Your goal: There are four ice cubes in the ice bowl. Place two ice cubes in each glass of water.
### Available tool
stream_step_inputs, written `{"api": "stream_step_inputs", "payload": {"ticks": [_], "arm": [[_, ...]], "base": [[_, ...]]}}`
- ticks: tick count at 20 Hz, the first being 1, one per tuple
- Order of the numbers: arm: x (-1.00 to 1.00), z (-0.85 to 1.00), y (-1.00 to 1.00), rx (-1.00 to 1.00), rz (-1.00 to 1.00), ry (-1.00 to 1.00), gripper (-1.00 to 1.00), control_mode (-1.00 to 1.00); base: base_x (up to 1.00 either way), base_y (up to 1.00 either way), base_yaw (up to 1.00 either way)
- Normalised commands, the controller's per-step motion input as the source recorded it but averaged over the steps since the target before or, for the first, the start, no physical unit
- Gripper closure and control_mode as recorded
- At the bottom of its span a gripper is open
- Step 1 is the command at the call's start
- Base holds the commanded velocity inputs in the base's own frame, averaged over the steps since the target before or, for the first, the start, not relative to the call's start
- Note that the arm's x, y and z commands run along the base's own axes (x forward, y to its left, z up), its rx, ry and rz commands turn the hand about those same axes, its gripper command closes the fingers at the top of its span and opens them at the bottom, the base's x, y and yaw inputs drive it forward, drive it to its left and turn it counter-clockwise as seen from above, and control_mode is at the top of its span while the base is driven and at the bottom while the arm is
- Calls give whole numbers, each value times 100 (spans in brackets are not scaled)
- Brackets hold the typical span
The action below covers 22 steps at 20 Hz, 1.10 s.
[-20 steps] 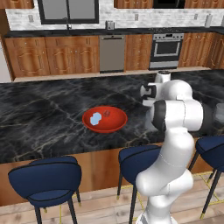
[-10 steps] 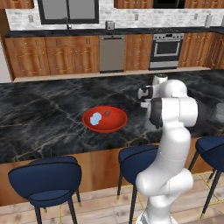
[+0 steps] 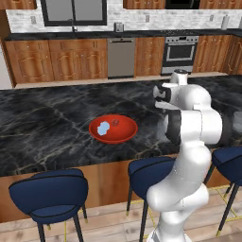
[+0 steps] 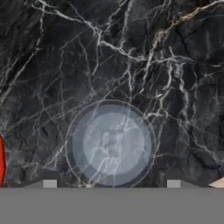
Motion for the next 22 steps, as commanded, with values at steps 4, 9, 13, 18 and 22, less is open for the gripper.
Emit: {"api": "stream_step_inputs", "payload": {"ticks": [4, 9, 13, 18, 22], "arm": [[-69, 29, 78, 0, 10, -24, -100, -100], [-2, 0, 100, 3, 1, -15, -100, -100], [46, 0, 100, 7, -2, -14, -100, -100], [81, 0, 100, 10, -3, -17, -100, -100], [87, 0, 50, -1, -11, 8, -100, -100]], "base": [[0, 0, 0], [0, 0, 0], [0, 0, 0], [0, 0, 0], [0, 0, 0]]}}
